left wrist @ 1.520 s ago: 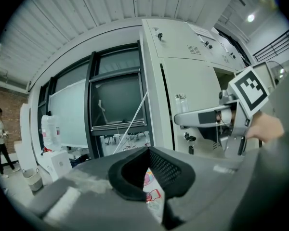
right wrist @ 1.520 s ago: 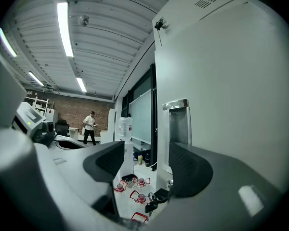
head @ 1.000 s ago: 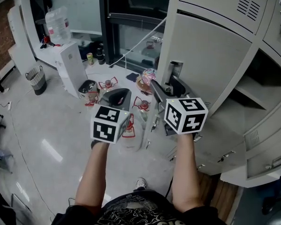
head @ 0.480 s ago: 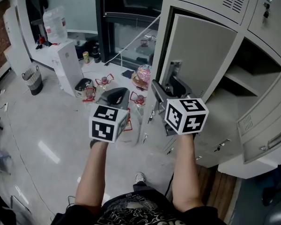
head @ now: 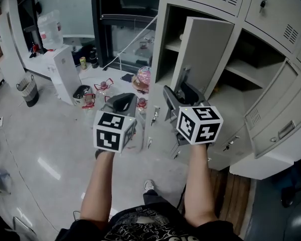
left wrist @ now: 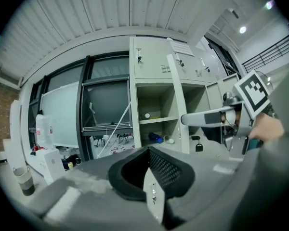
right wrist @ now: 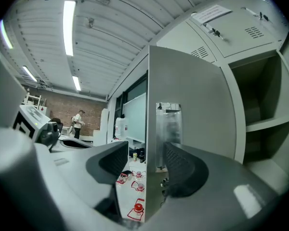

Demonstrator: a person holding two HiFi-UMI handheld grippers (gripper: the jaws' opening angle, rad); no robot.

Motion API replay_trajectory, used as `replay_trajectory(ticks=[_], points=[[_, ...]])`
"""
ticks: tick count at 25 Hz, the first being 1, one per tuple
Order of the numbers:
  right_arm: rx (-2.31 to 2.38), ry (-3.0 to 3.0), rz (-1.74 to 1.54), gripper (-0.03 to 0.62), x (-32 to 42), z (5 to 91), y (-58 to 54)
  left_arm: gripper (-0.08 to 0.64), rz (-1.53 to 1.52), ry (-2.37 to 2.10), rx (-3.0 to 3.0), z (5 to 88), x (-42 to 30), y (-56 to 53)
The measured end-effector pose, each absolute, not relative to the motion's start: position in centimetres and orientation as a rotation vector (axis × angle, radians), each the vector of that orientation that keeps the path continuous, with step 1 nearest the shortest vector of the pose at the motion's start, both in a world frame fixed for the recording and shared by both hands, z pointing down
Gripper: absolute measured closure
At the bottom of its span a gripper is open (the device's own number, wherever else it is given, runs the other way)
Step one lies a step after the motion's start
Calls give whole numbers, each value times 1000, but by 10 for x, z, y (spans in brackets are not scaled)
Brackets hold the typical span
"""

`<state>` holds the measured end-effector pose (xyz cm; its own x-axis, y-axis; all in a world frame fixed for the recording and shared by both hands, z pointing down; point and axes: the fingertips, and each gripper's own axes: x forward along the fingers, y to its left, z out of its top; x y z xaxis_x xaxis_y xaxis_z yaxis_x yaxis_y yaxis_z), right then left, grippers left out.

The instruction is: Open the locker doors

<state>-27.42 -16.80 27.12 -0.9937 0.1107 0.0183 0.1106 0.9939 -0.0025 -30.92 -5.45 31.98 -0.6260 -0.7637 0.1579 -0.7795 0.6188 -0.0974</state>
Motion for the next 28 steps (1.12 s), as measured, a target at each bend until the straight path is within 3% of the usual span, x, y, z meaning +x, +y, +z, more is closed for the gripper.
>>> replay_trajectory(ticks=[16, 28], points=[[52, -3110, 24, 394, -208, 270, -206, 560, 225, -2629, 1508, 315, -251, -96], [112, -3116, 18, 457, -174, 272, -245, 560, 252, -2559, 1601, 314, -208, -154]])
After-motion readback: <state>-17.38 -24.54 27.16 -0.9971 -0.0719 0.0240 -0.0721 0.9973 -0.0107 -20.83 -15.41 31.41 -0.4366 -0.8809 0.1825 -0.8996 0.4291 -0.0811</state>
